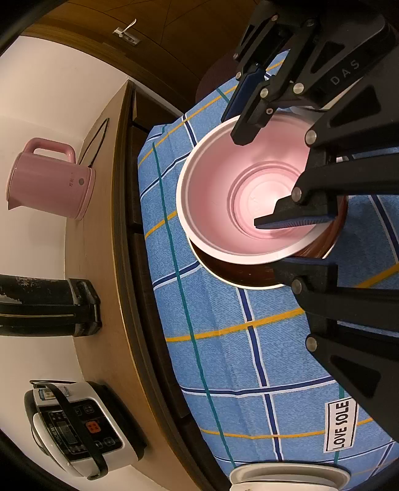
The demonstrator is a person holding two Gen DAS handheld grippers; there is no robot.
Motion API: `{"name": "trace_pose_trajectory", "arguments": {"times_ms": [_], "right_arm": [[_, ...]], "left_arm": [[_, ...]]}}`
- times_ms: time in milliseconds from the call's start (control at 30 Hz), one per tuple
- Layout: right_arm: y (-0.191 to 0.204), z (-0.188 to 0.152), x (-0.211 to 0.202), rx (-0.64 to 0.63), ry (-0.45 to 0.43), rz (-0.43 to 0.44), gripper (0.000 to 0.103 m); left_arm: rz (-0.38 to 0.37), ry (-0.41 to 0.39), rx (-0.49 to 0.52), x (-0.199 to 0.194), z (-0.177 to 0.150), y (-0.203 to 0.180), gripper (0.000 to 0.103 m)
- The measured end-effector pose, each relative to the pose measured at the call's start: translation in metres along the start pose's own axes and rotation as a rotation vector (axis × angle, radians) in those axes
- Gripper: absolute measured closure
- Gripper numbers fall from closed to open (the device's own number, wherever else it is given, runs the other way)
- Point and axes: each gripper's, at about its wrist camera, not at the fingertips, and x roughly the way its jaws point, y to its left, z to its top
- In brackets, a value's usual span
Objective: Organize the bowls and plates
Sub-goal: 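Open the left tool and pull it away from the pink bowl rim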
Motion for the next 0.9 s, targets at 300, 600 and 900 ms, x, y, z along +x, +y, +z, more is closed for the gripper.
{"name": "trace_pose_trajectory", "arguments": {"times_ms": [300,600,900], "right_arm": [[-0.0003,0.0000,0.0007,-0.001,0.001,0.001,0.084],[0.0002,-0.0011,0.0014,-0.008,0.000,-0.005,0.083],[0.0019,-0.0022,-0.0007,0.003,-0.006,0.017,0.072]], "left_arm": [[0.004,-0.003,0.007,-0.0002,-0.0008,-0.0001,0.085],[0.009,-0.006,0.021,-0.0008,-0.0010,-0.0015,0.085],[0.003,-0.003,0.016,-0.0021,-0.0009,-0.0026,0.077]]}}
